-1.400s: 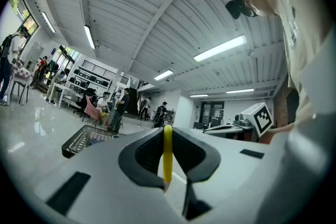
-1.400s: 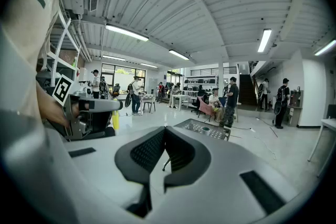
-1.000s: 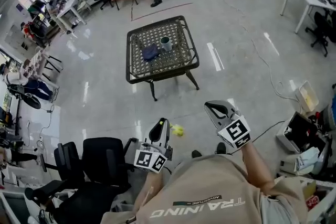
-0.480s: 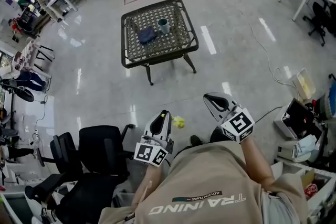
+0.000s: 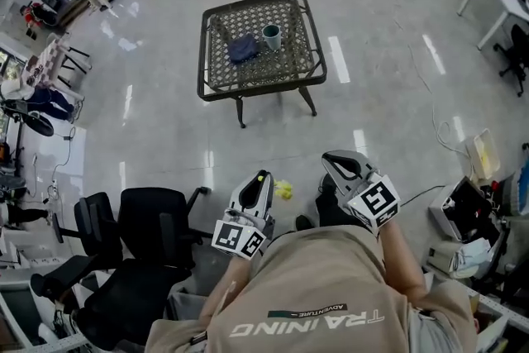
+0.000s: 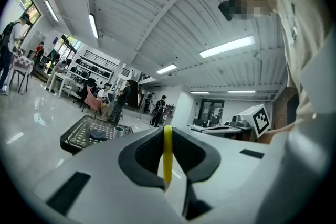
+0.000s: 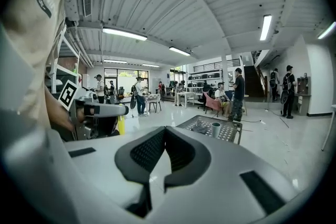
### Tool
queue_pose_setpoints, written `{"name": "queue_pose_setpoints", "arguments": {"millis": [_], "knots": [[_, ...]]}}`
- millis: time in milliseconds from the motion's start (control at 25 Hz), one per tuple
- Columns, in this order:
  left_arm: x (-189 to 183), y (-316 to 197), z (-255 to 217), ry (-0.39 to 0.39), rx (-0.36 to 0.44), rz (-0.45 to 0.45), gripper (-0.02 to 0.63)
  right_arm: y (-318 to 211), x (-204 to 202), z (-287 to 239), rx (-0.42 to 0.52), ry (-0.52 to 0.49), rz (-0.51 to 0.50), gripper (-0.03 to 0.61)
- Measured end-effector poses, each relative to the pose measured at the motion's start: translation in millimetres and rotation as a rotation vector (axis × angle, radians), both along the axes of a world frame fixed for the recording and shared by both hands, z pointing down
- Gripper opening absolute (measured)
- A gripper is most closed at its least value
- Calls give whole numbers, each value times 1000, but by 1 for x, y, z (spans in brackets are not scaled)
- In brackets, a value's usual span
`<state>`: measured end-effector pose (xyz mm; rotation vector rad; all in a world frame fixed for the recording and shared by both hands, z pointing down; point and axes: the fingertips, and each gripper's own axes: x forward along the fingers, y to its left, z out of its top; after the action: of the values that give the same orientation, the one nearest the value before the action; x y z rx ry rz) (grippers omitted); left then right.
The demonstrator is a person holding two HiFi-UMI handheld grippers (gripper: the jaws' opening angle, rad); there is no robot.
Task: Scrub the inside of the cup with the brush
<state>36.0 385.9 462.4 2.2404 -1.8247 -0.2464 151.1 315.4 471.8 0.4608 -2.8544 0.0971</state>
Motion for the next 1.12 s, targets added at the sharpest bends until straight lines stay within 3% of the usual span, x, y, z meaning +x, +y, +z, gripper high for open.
{"name": "queue_pose_setpoints", "arguments": {"millis": [320,560,760,1120], "knots": [[-15,-83,-35,-86,34,-12,52,-78,-35,-10,35,-47,-82,14],[-6,-146,-44,-70,71,-9,52,-131,-35,-13,43,-58,-124,14],[-4,-183,-41,-64,57,-16,52,-165,-28,-5,12,-50,-138,14],[1,-199,-23,-39,1,-60,52,-182,-26,18,-32,-65,-152,14]]}}
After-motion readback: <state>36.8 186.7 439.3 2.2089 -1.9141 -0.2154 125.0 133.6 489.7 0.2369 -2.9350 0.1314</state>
